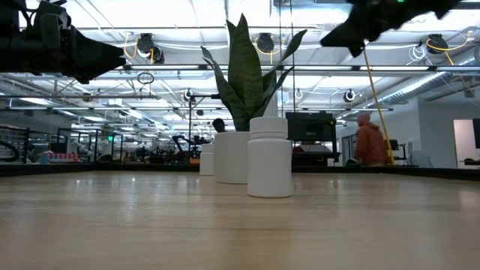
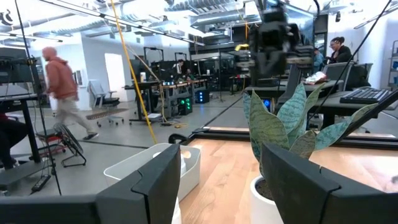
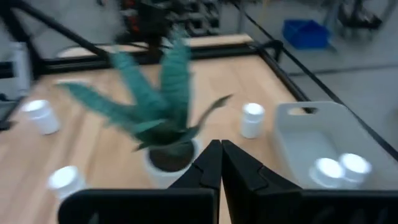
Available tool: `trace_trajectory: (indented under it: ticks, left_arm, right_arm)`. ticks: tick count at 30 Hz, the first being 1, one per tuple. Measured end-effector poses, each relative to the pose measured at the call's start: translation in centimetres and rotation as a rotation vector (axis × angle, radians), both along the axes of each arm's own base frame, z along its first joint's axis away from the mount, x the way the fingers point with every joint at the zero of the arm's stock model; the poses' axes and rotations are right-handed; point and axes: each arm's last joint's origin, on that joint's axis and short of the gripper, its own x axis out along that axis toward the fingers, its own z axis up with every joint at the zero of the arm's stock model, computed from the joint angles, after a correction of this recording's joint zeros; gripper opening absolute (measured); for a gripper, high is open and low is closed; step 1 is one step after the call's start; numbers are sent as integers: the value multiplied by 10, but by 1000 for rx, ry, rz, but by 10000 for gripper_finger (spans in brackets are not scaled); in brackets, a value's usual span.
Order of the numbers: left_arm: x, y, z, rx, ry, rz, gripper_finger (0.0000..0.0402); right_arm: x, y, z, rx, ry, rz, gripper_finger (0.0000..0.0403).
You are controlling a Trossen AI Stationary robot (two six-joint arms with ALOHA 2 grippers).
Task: Pick and place pill bottles into a basket
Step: Put the white medicine bottle into the gray bin
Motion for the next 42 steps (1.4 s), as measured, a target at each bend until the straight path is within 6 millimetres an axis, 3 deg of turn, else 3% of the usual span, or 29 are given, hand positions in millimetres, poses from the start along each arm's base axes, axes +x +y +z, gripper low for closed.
trace_trajectory:
  ticks: [5,16,28,42]
  left_arm:
    - [0,0,0,0,0,0,227]
    - [0,0,0,0,0,0,227]
    - [0,0,0,0,0,0,227]
    - [0,0,0,0,0,0,227]
  right_arm:
    - [-26,20,-24,-12,-96,0,1]
    - [-51,51,-65,-44,-179,204,0]
    - [-80,55,-88,-32,-231,205,0]
    - [-89,54,-99,-22,-224,194,0]
